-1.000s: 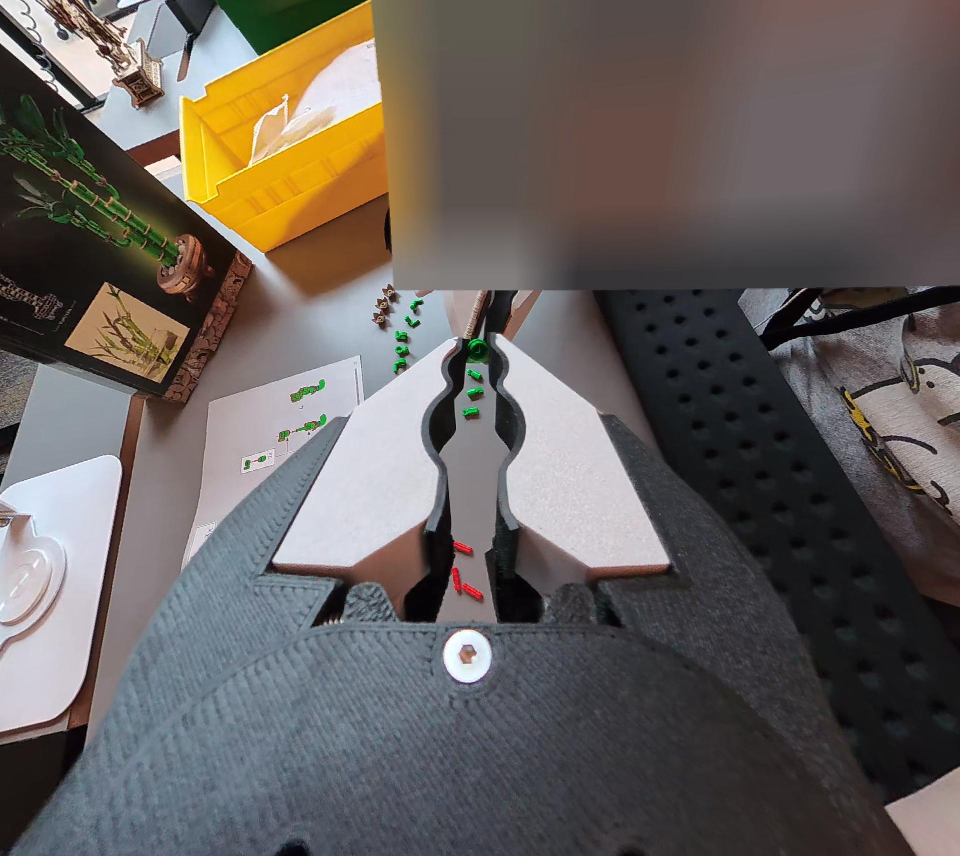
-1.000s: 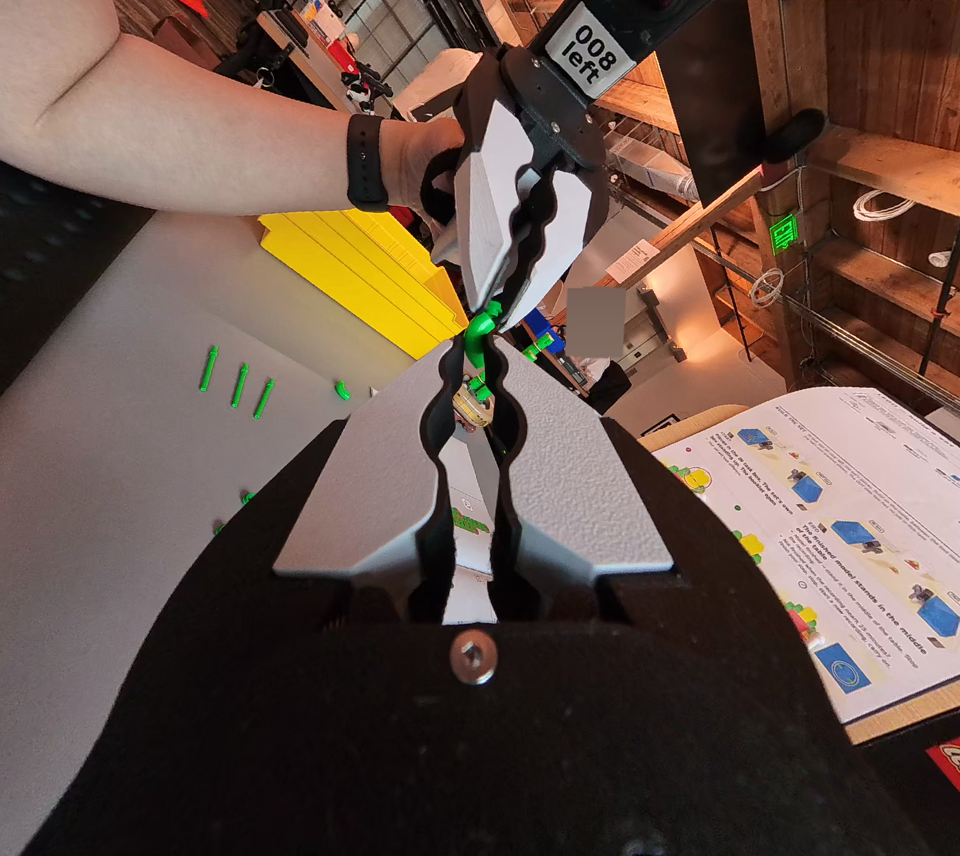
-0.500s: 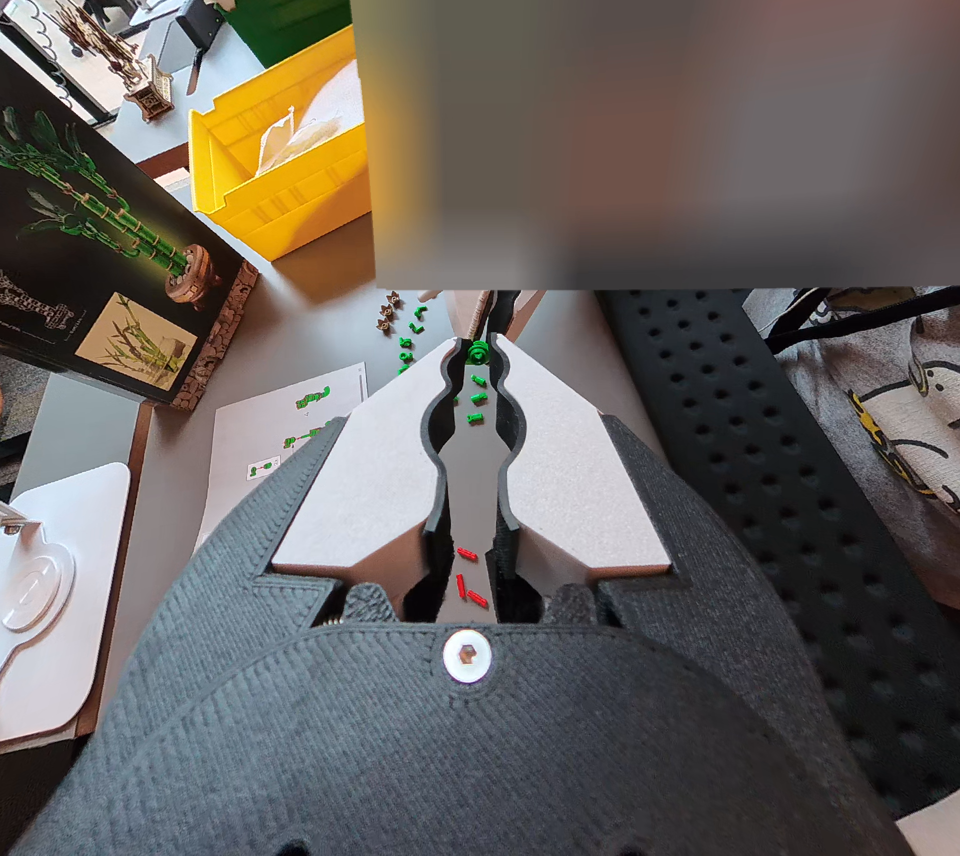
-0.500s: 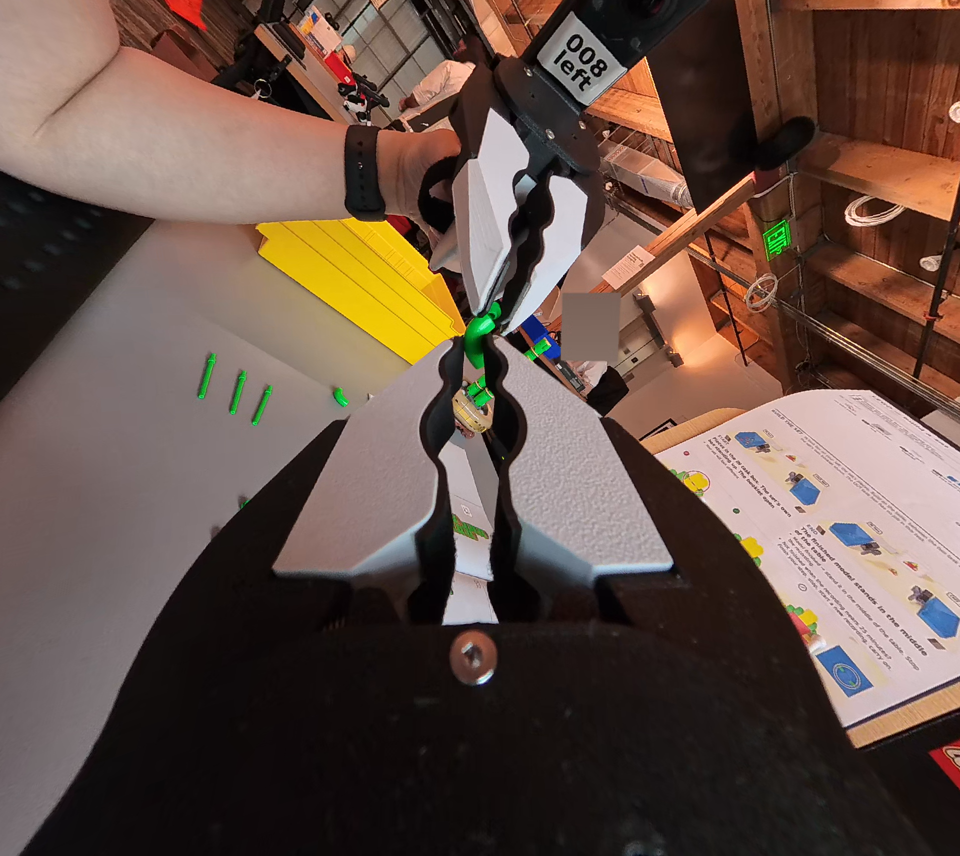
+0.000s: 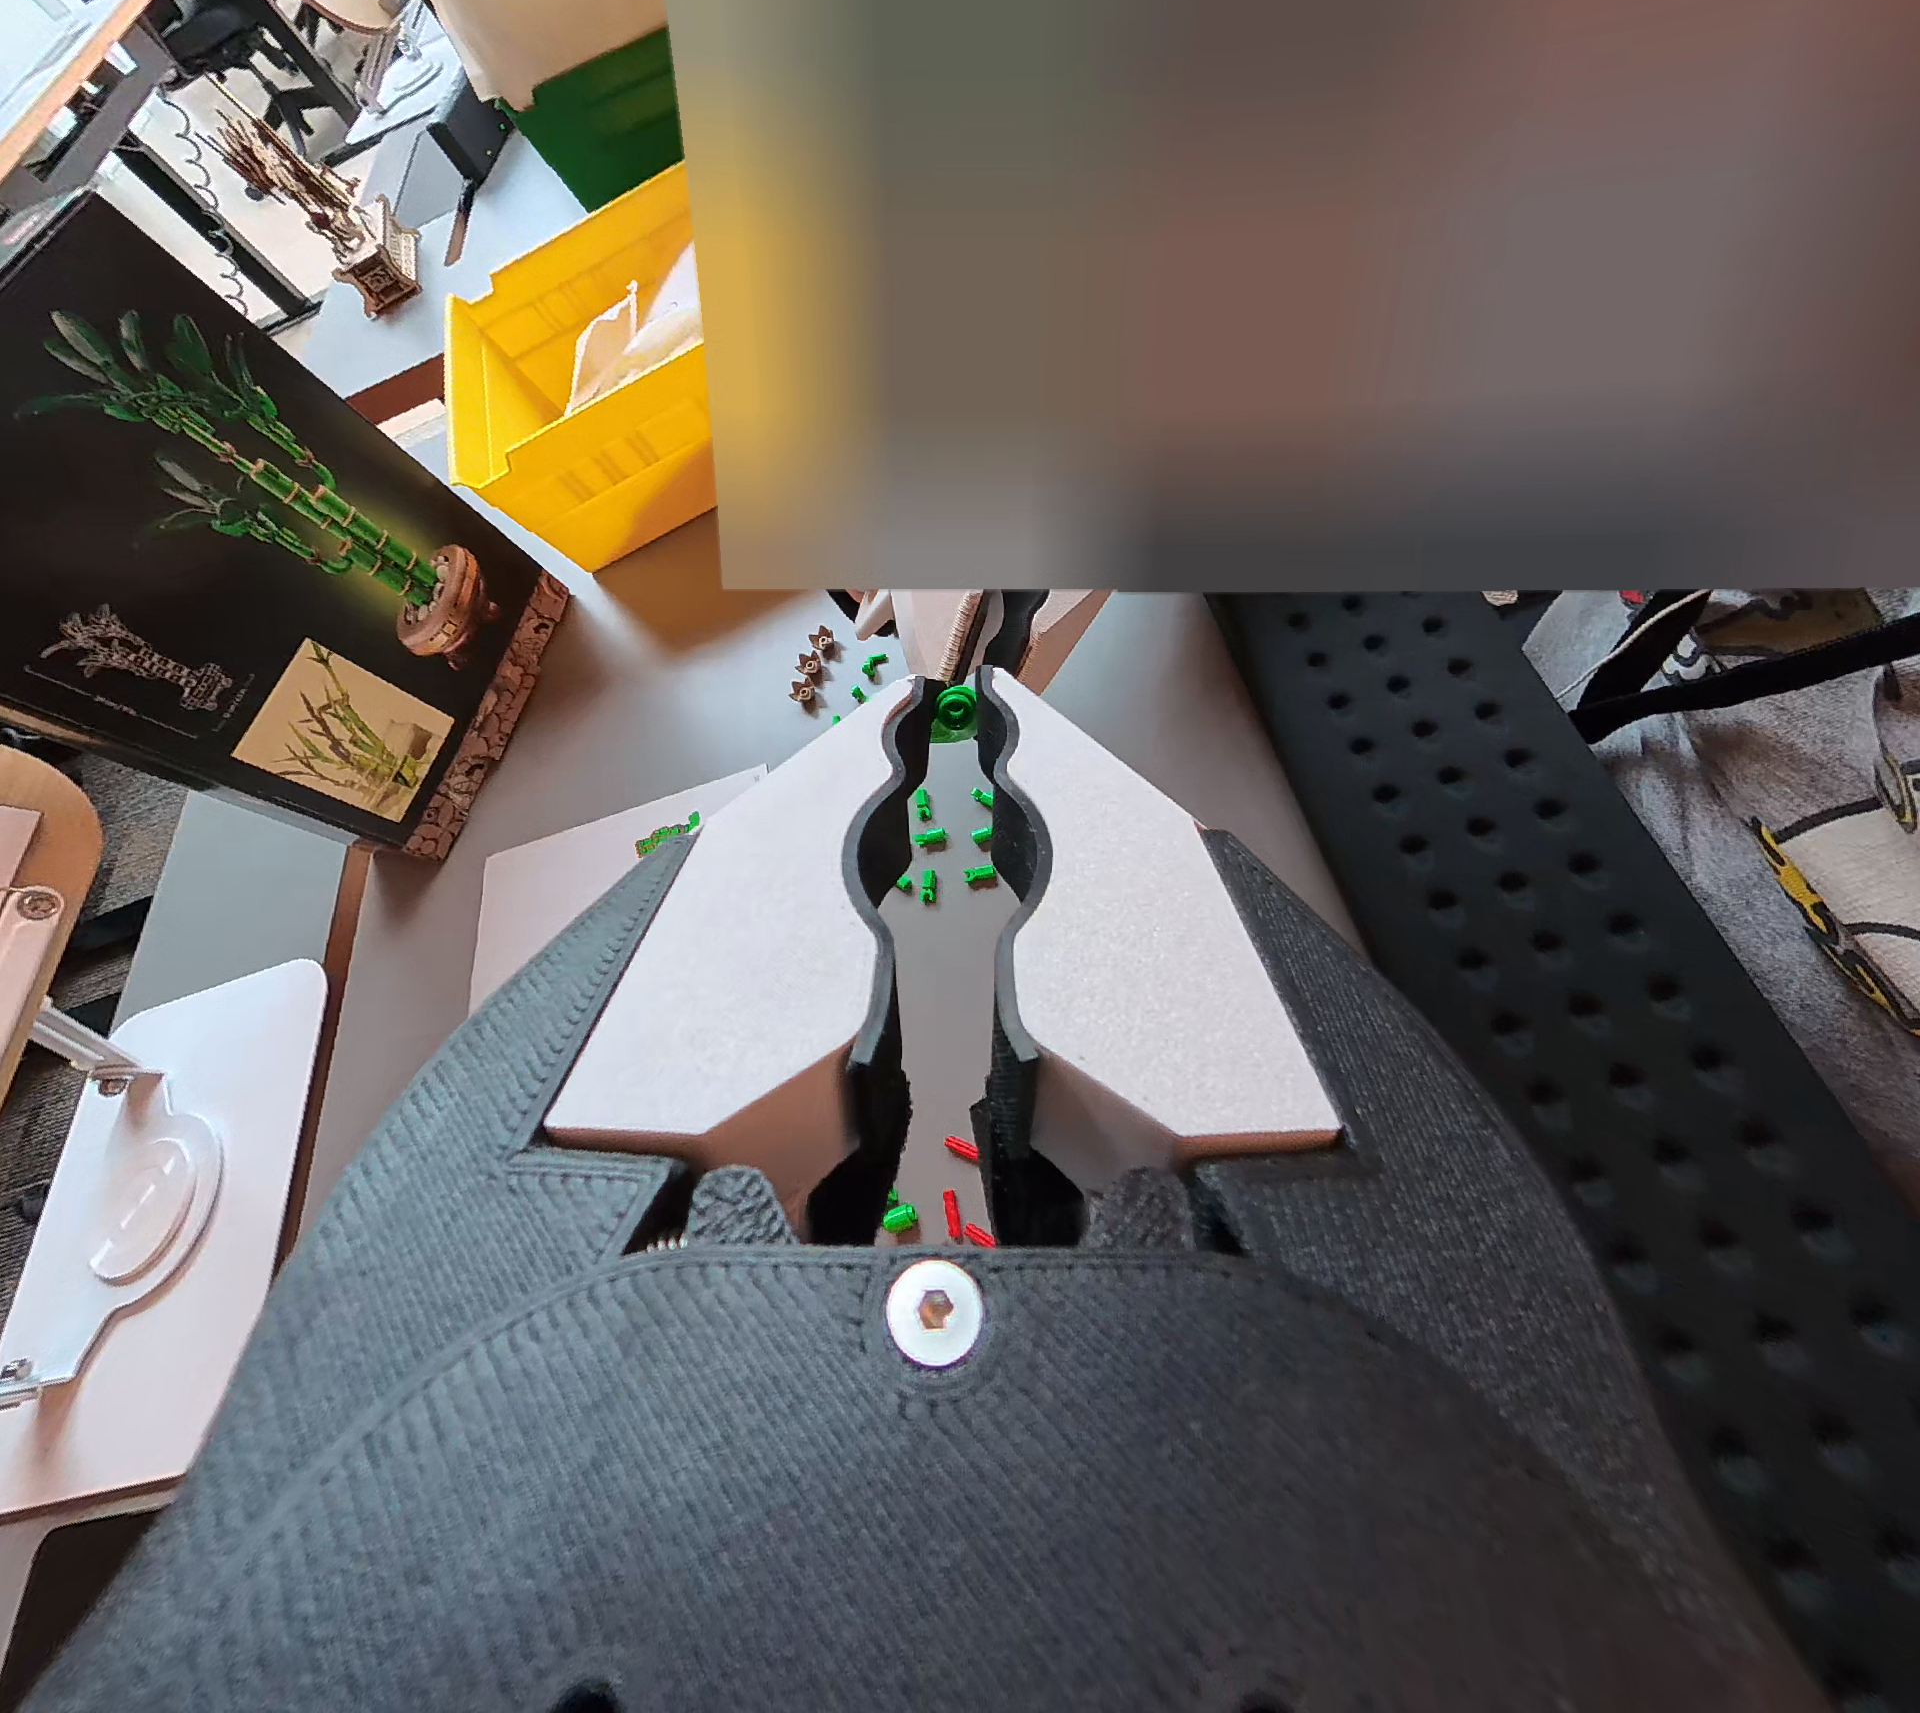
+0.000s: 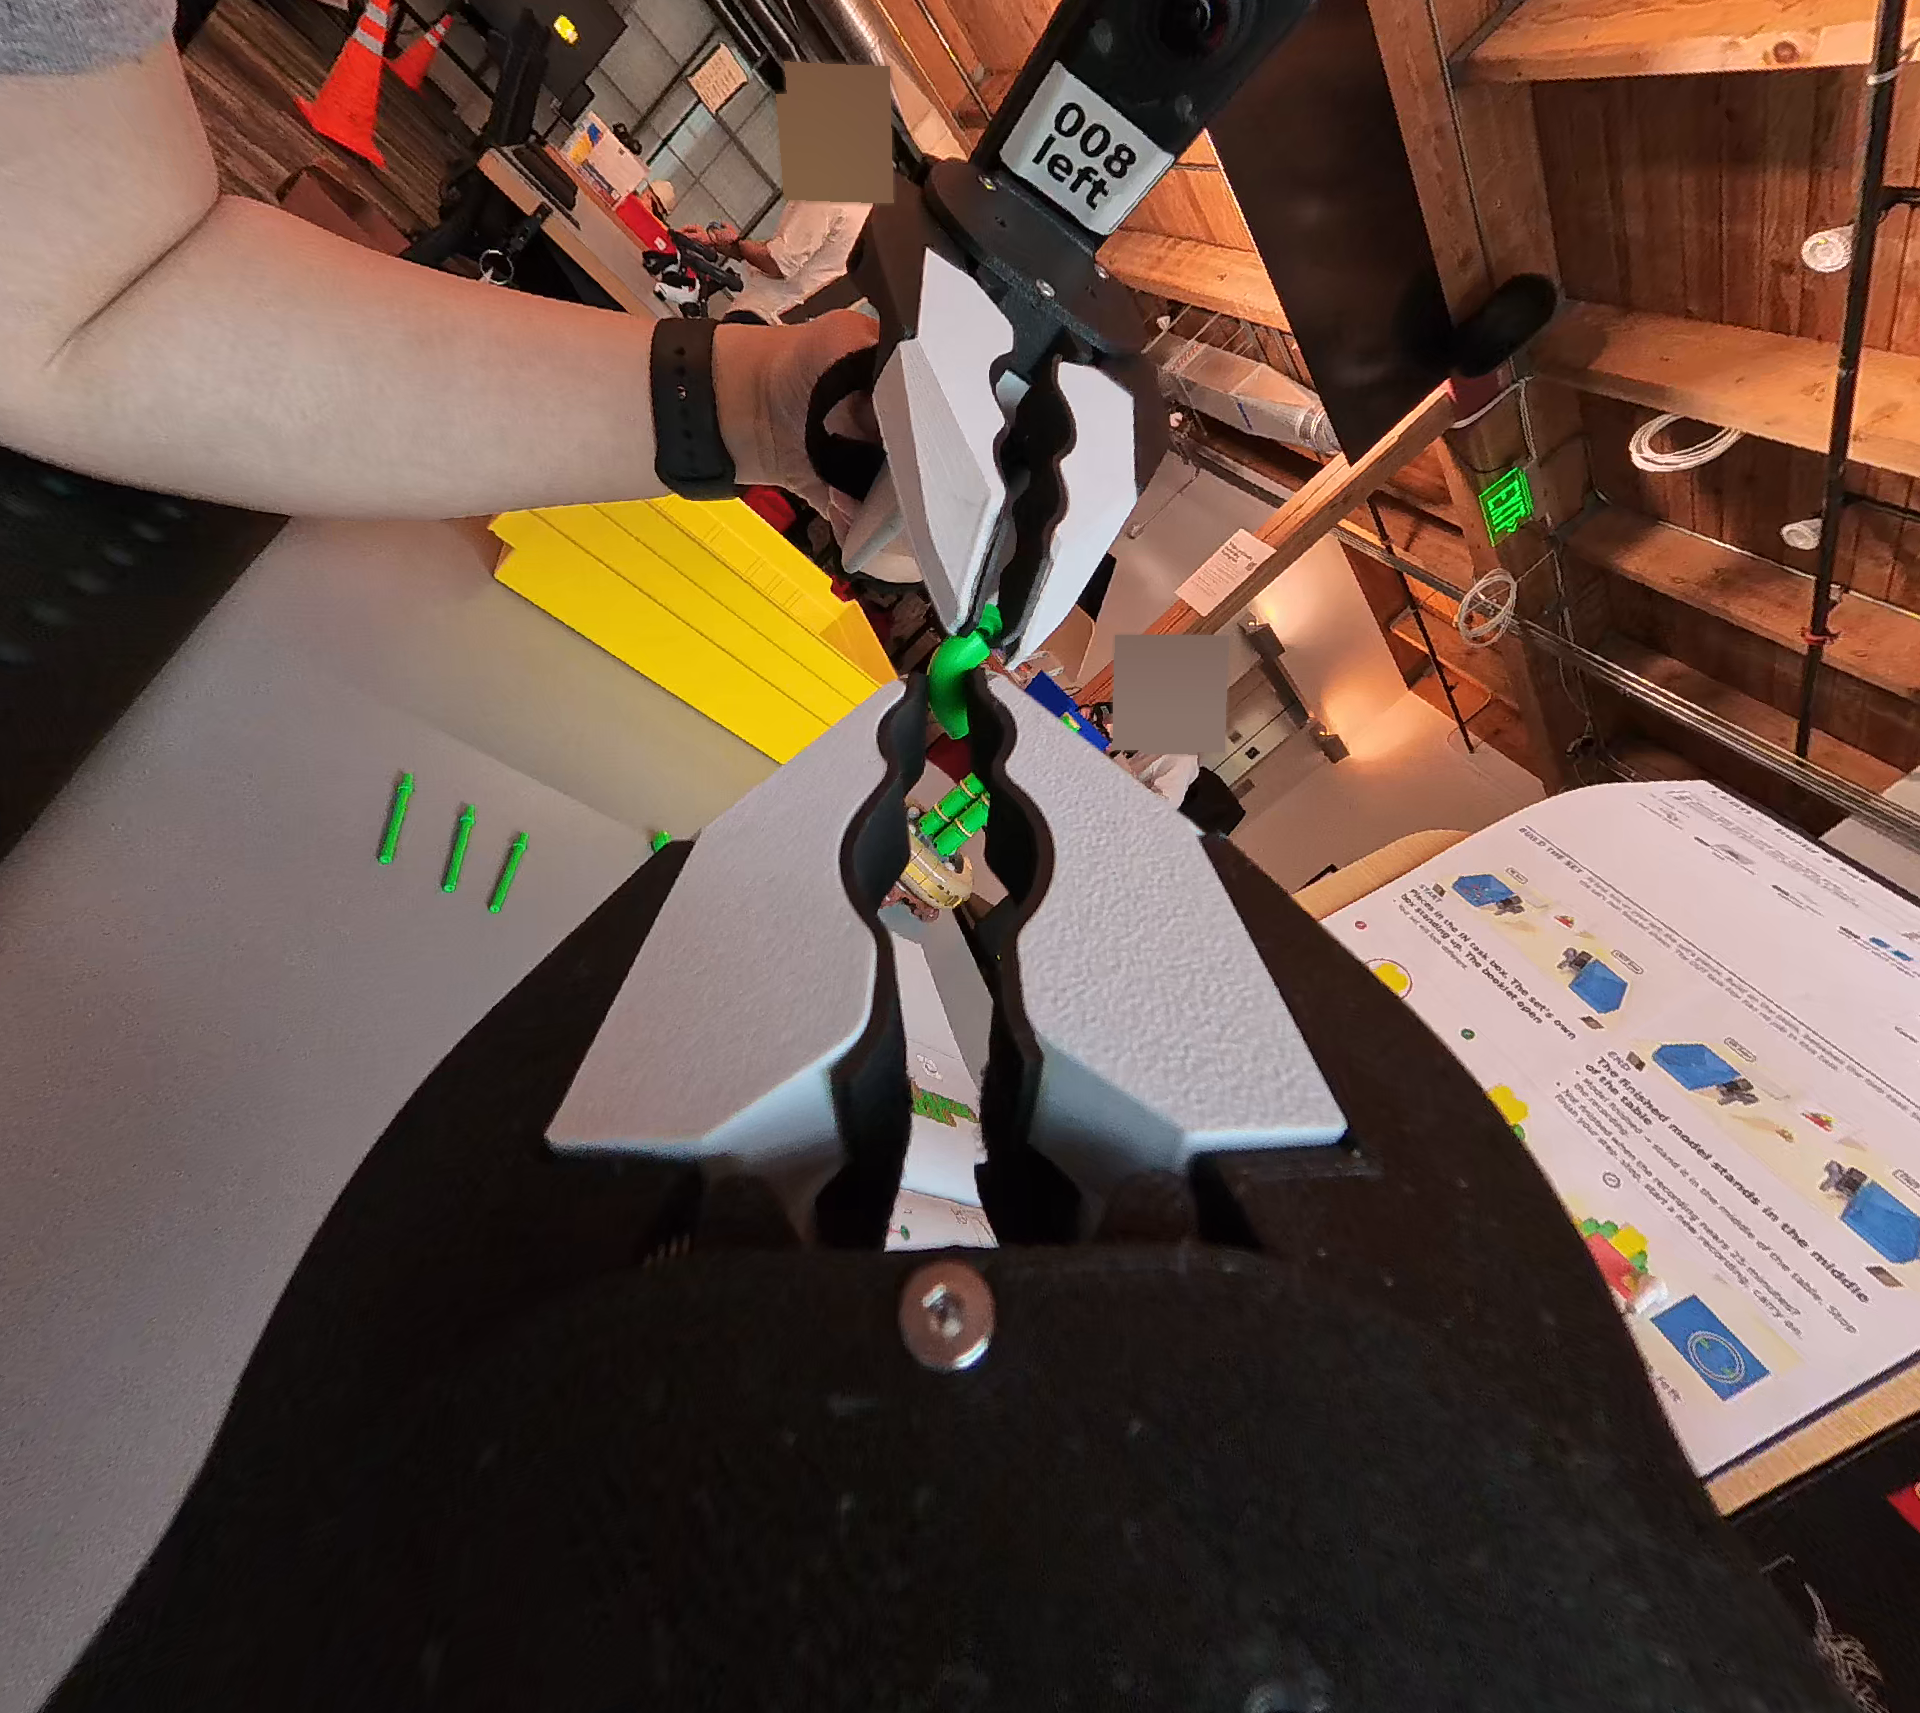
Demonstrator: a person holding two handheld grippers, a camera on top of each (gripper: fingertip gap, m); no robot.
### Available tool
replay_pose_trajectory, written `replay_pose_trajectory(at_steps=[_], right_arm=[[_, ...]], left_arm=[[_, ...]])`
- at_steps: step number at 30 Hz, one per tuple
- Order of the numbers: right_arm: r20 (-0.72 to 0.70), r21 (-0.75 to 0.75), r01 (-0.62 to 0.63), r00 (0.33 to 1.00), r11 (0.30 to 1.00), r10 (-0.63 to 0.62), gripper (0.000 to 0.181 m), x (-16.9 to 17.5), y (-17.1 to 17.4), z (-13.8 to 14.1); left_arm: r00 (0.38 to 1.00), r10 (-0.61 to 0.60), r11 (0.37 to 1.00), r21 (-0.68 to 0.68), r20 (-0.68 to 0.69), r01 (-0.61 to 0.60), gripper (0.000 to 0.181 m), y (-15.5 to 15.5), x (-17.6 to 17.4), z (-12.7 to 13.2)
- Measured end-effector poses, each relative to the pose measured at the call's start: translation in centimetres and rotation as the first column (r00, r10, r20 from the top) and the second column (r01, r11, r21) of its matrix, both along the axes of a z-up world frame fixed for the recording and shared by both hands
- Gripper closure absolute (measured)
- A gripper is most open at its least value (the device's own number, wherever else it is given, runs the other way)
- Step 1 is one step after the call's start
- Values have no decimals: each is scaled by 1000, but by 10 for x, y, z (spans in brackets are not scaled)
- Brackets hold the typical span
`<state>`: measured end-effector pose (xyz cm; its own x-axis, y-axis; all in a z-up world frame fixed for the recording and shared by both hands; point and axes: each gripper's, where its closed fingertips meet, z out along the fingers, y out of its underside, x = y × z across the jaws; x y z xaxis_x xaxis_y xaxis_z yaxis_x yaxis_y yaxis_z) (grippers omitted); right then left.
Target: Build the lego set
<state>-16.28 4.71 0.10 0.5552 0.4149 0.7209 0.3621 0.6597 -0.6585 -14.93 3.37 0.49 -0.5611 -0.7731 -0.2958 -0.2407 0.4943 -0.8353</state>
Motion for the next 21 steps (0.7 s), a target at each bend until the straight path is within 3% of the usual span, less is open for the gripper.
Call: replay_pose_trajectory(at_steps=[21], right_arm=[[-20, 27, -3, 1000, 1000, 4, 176, 2, -3, 3]], left_arm=[[999, 7, 999, 53, 39, -9, 175, -3, 2, 3]])
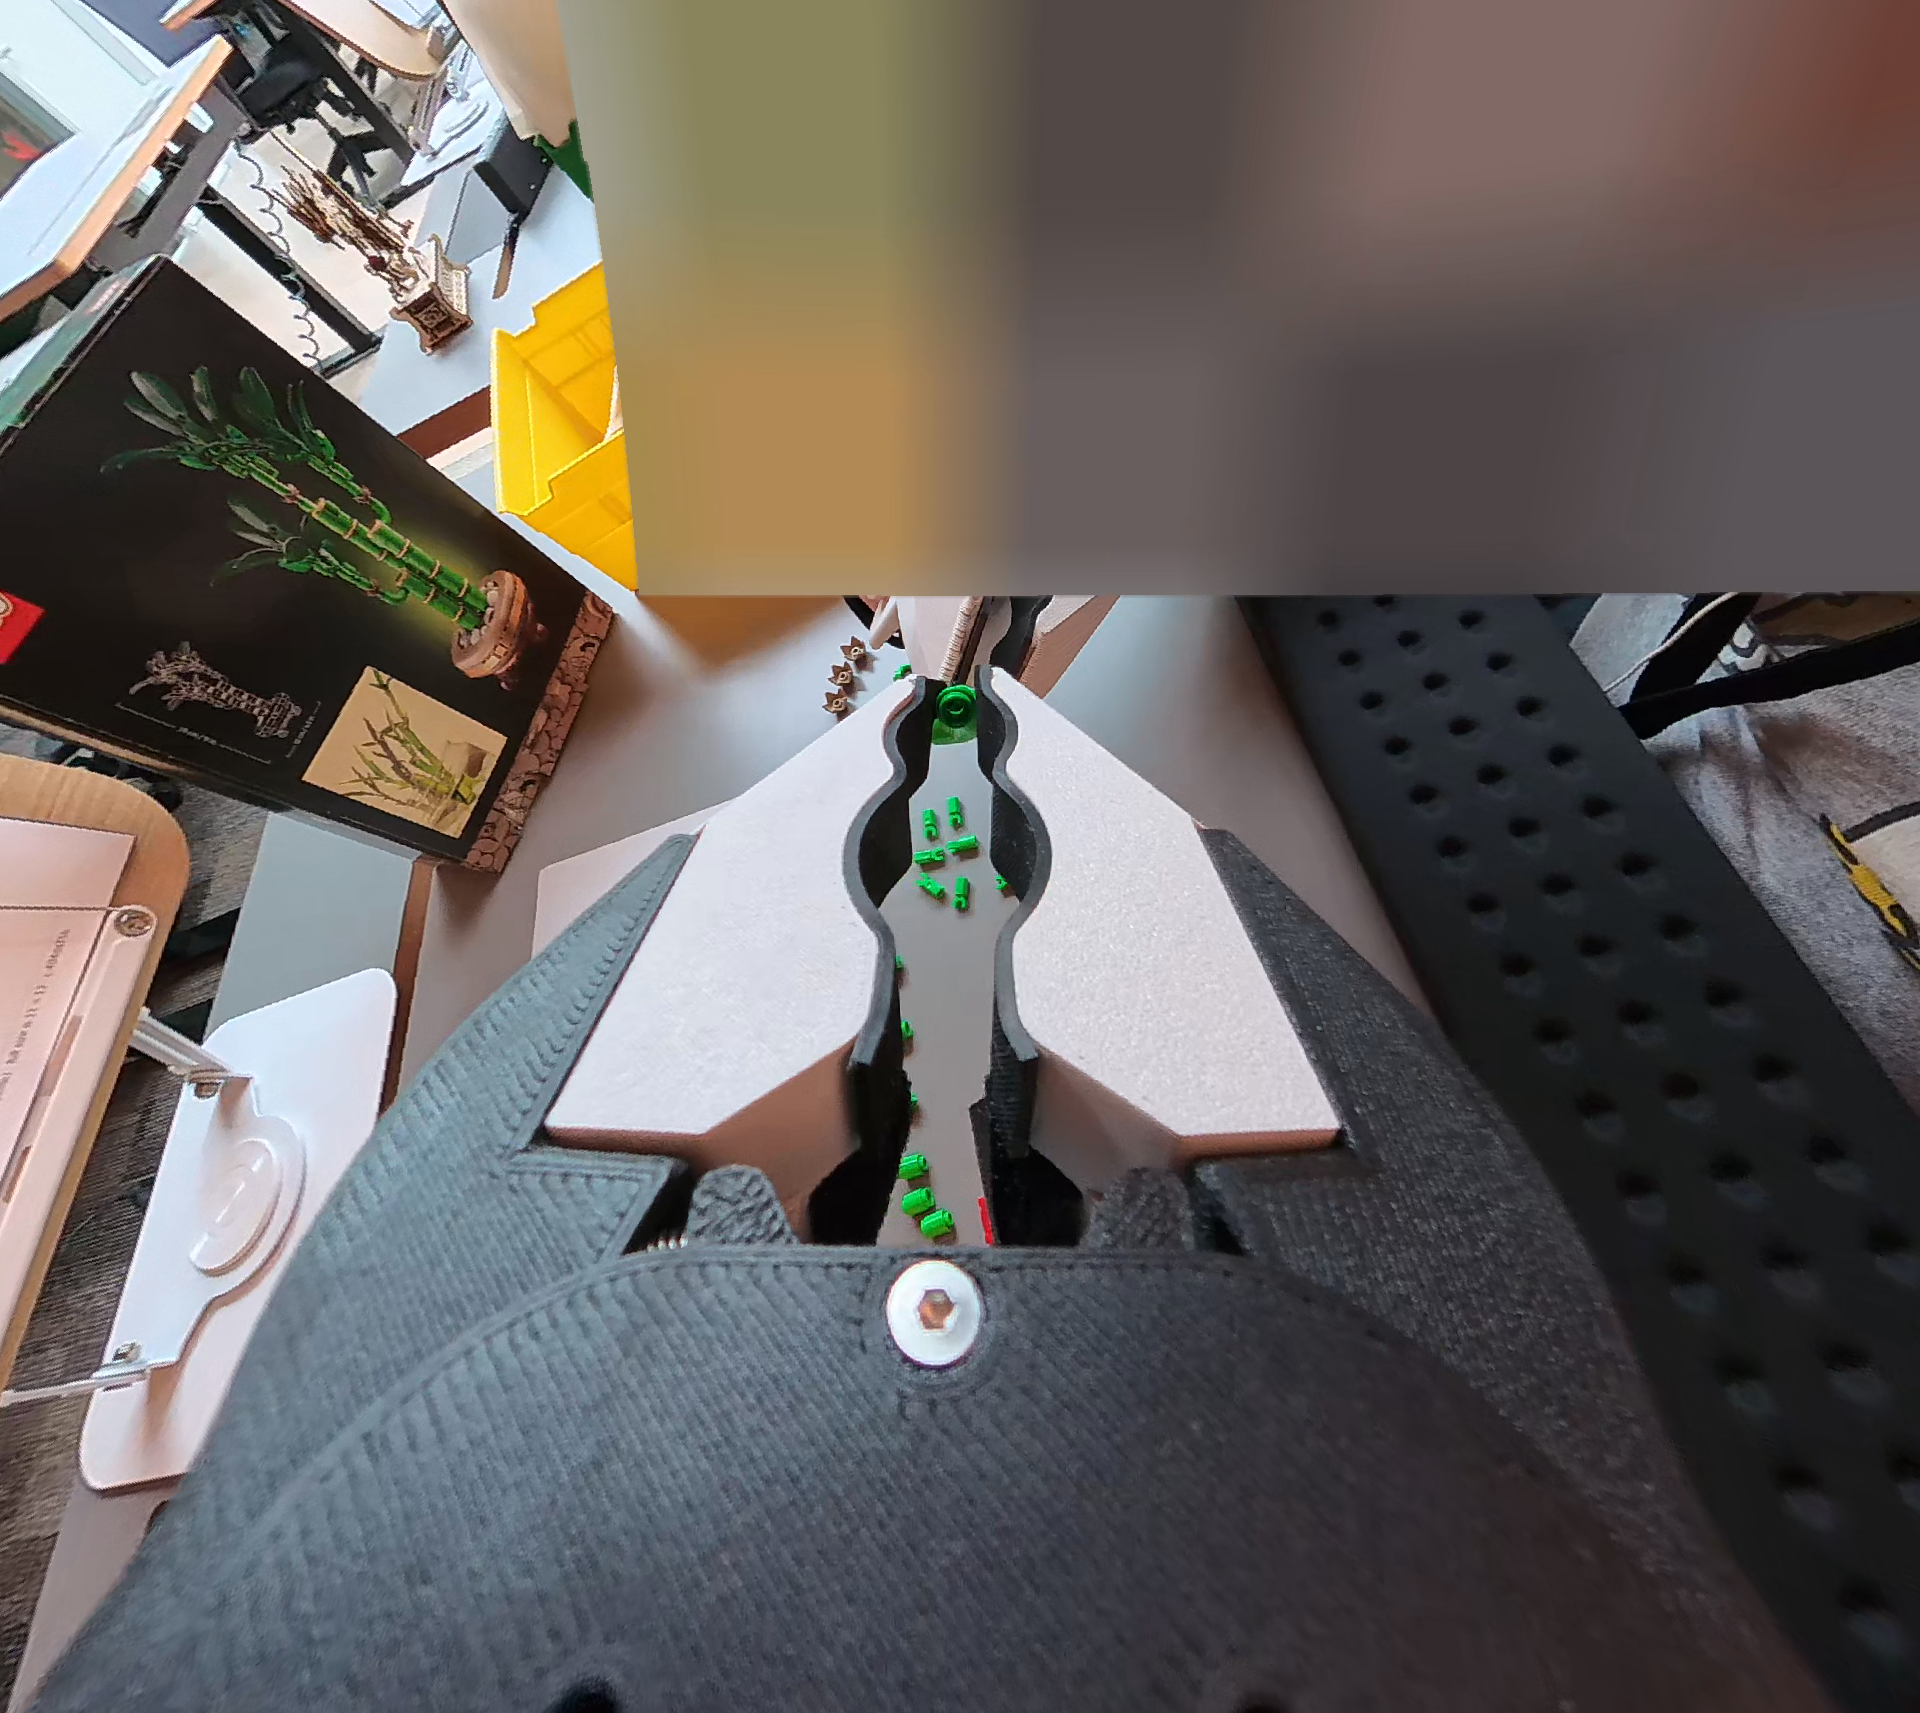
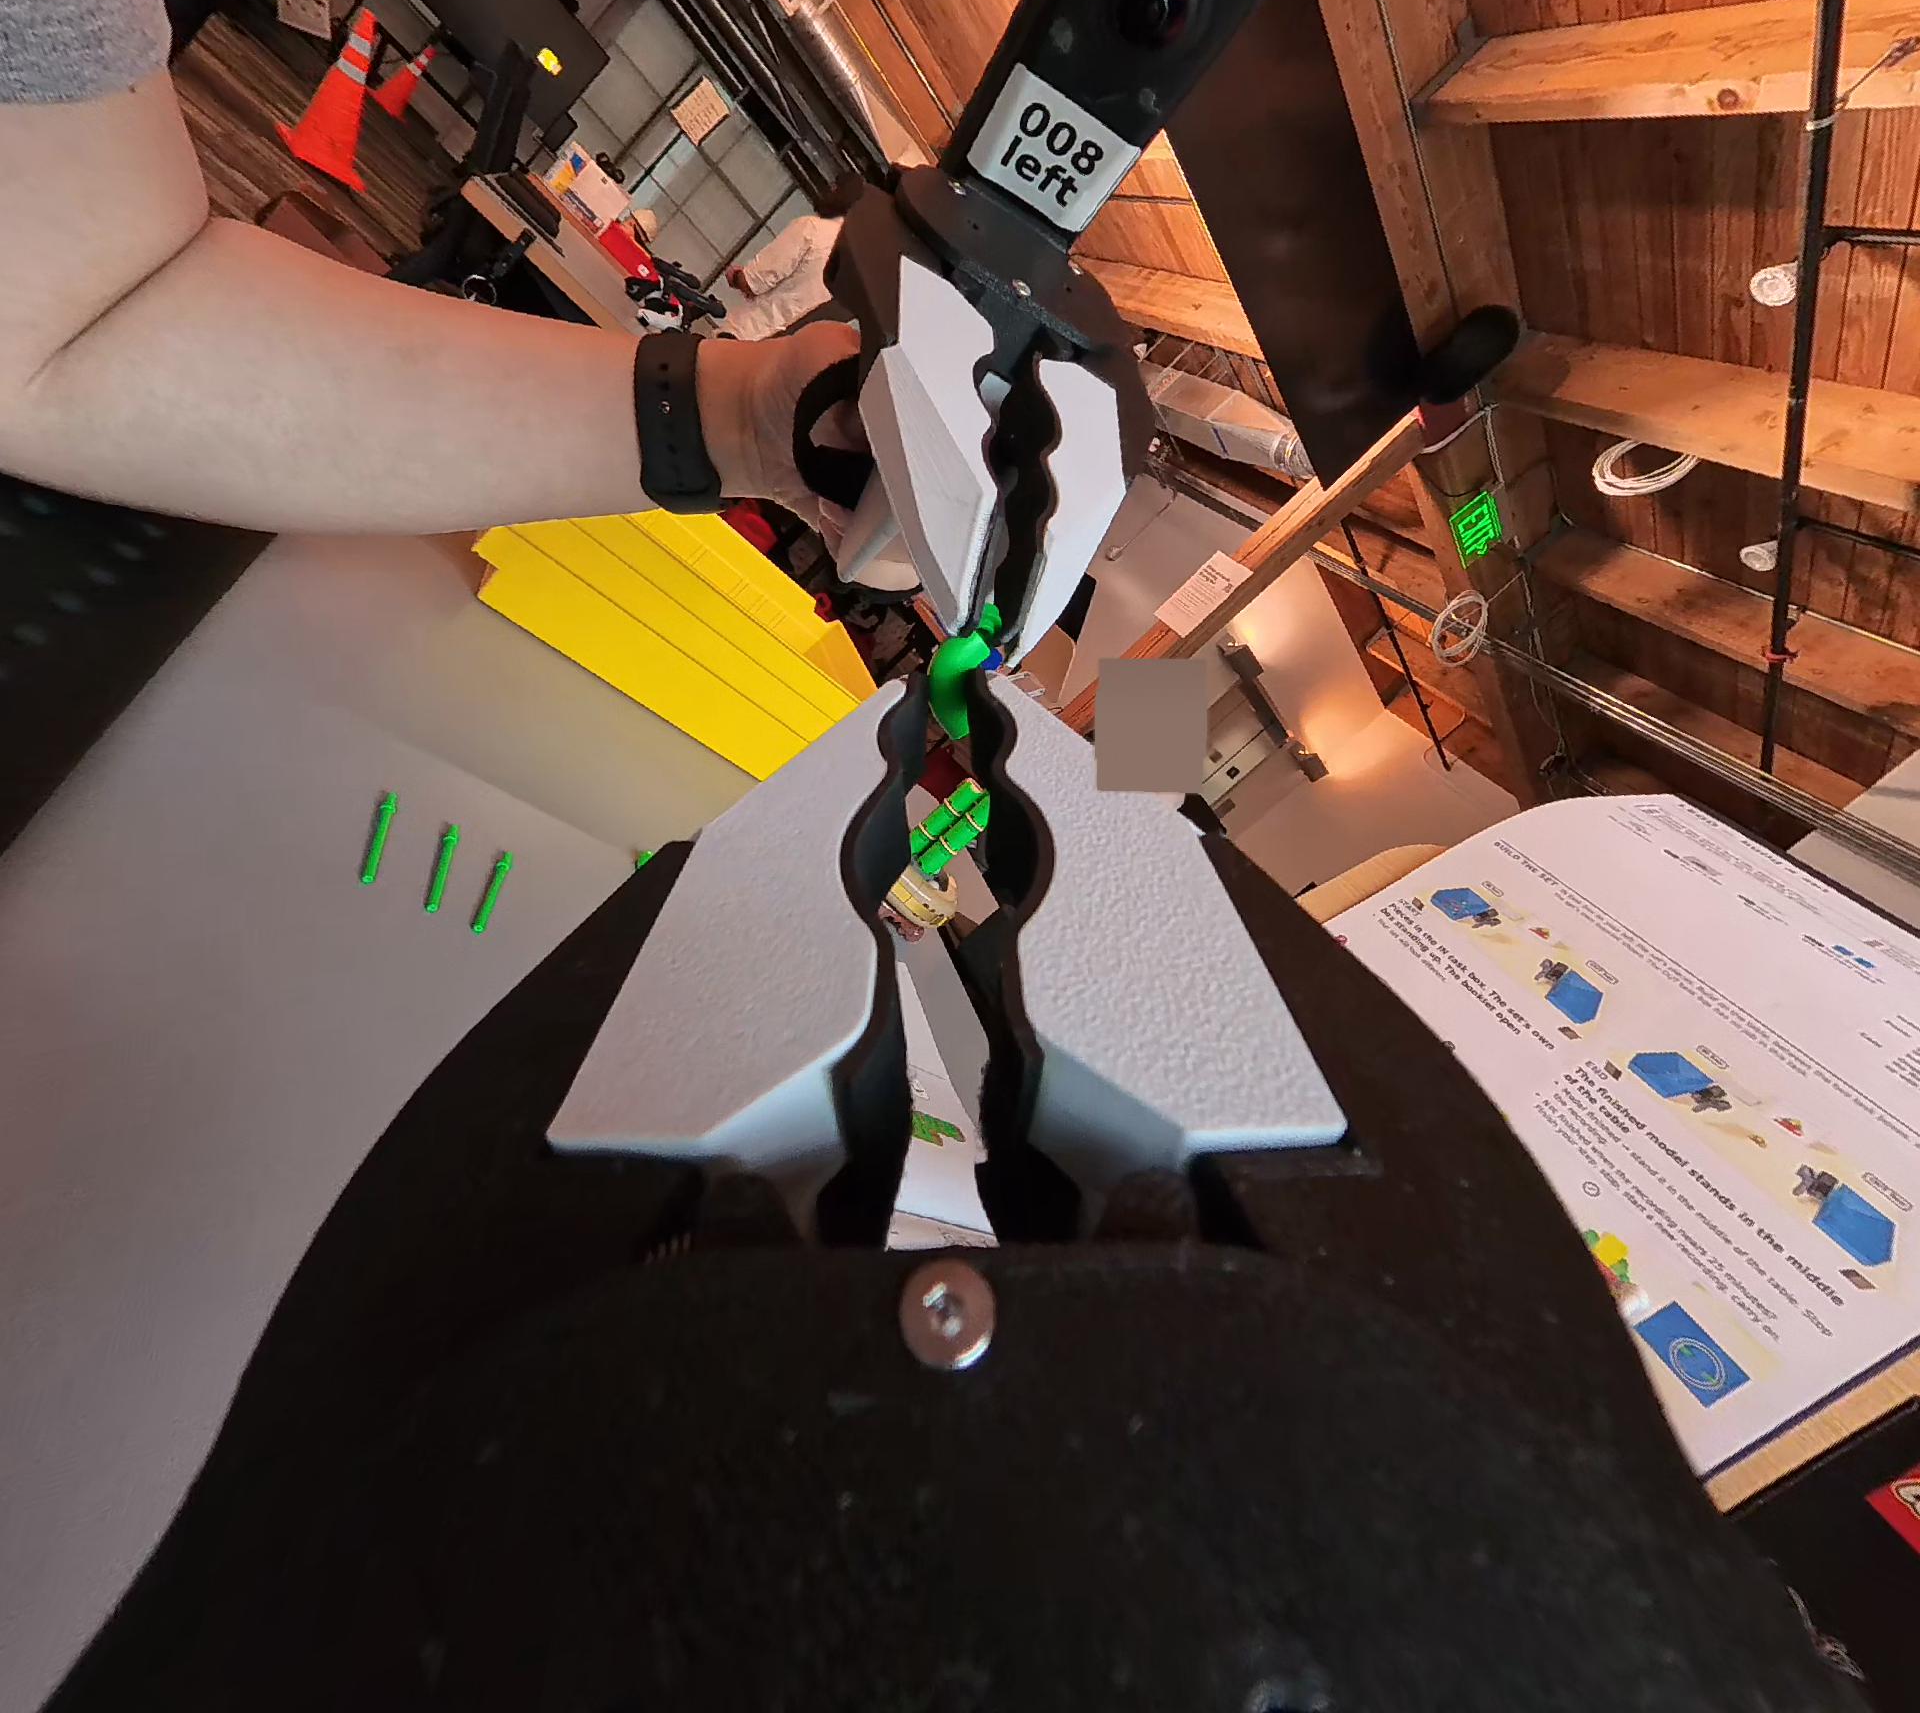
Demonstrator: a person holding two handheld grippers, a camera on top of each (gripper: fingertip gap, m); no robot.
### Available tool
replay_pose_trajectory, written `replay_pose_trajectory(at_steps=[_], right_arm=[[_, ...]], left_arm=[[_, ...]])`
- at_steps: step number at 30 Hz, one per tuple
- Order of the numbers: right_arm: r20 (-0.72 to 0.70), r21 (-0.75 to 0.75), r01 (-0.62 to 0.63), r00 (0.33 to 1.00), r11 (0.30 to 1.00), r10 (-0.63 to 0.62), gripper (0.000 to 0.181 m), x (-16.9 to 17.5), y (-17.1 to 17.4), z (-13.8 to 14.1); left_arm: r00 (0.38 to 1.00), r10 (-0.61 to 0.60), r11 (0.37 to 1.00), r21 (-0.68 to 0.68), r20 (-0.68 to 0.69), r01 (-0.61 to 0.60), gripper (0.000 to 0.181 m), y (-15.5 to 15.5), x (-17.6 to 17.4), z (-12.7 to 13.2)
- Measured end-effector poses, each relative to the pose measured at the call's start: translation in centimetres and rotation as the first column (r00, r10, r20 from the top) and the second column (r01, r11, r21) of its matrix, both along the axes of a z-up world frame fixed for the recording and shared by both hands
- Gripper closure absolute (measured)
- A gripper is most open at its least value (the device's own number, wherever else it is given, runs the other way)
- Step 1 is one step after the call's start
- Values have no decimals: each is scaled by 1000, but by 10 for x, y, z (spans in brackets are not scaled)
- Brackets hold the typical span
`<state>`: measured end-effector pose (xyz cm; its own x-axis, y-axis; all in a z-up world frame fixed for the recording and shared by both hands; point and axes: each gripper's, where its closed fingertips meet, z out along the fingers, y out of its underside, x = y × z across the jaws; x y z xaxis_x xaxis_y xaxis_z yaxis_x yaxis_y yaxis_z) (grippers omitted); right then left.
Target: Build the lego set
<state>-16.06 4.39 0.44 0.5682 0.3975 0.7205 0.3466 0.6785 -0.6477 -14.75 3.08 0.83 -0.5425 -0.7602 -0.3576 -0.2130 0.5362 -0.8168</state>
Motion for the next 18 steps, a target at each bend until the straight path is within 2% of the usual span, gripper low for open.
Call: replay_pose_trajectory(at_steps=[18], right_arm=[[-30, -53, -13, 999, 998, 12, 176, 3, 4, -2]], left_arm=[[999, 33, 995, 92, 42, -37, 176, 6, 4, -2]])
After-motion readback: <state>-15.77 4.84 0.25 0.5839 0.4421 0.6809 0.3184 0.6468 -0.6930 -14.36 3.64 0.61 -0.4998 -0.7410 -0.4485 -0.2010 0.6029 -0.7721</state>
